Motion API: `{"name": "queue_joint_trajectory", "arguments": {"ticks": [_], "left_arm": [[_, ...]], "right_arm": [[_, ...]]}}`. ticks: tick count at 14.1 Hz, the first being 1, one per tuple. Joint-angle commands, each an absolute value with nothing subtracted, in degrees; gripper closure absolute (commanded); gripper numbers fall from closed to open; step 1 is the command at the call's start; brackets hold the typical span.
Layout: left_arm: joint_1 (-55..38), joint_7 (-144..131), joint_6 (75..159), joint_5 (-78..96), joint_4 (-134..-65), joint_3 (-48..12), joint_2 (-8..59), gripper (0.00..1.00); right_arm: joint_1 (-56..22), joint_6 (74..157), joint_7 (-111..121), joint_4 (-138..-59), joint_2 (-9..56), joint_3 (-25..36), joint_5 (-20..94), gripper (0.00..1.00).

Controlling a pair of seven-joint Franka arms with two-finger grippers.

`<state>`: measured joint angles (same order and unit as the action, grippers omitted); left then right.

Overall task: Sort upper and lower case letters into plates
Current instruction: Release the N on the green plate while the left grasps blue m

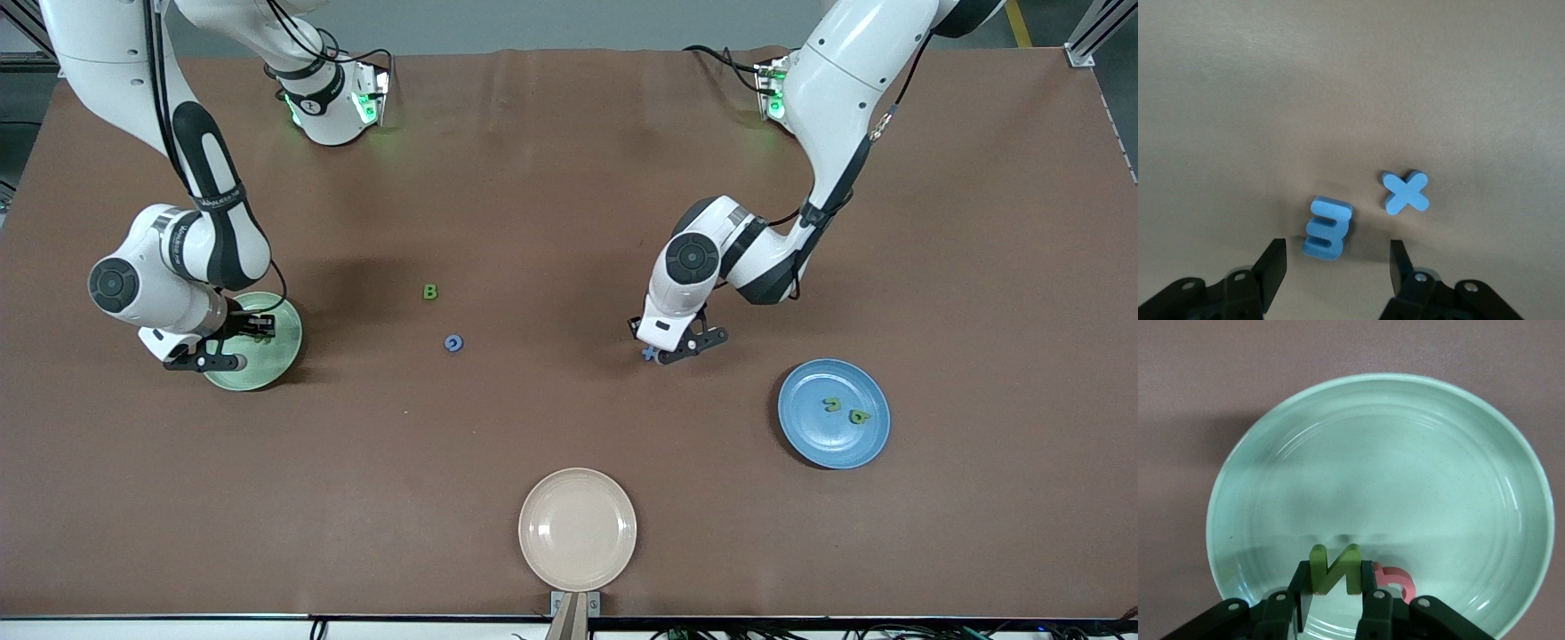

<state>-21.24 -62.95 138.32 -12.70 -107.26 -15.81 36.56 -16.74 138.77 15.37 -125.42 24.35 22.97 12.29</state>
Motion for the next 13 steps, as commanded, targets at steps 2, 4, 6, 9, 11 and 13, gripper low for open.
{"name": "queue_joint_trajectory", "arguments": {"ticks": [2, 4, 6, 9, 11, 13], "left_arm": [[-22.41, -62.23, 138.60, -15.12, -105.73, -15.65, 37.97, 0.34], [-21.89, -62.23, 138.17, -16.86, -105.73, -15.64, 37.88, 0.39], [-21.27, -62.23, 137.99, -18.71, -105.73, -15.56, 37.53, 0.46], [-20.39, -62.23, 137.99, -18.72, -105.82, -15.47, 37.44, 0.52], [-20.13, -62.40, 137.99, -18.63, -105.82, -15.47, 37.53, 0.56], [-20.13, -62.84, 137.99, -18.63, -105.82, -15.47, 37.62, 0.68]], "right_arm": [[-16.79, 139.48, 16.17, -125.95, 24.43, 22.59, 13.71, 0.83], [-16.79, 139.22, 16.08, -125.95, 24.35, 22.59, 13.71, 0.77], [-17.22, 137.39, 15.91, -125.86, 23.91, 22.59, 13.71, 0.44], [-17.58, 132.12, 15.82, -125.33, 20.50, 22.59, 13.62, 0.00], [-18.45, 128.86, 15.82, -125.07, 17.94, 22.50, 13.62, 0.00], [-22.83, 128.06, 15.56, -125.07, 15.13, 22.59, 13.54, 0.00]]}}
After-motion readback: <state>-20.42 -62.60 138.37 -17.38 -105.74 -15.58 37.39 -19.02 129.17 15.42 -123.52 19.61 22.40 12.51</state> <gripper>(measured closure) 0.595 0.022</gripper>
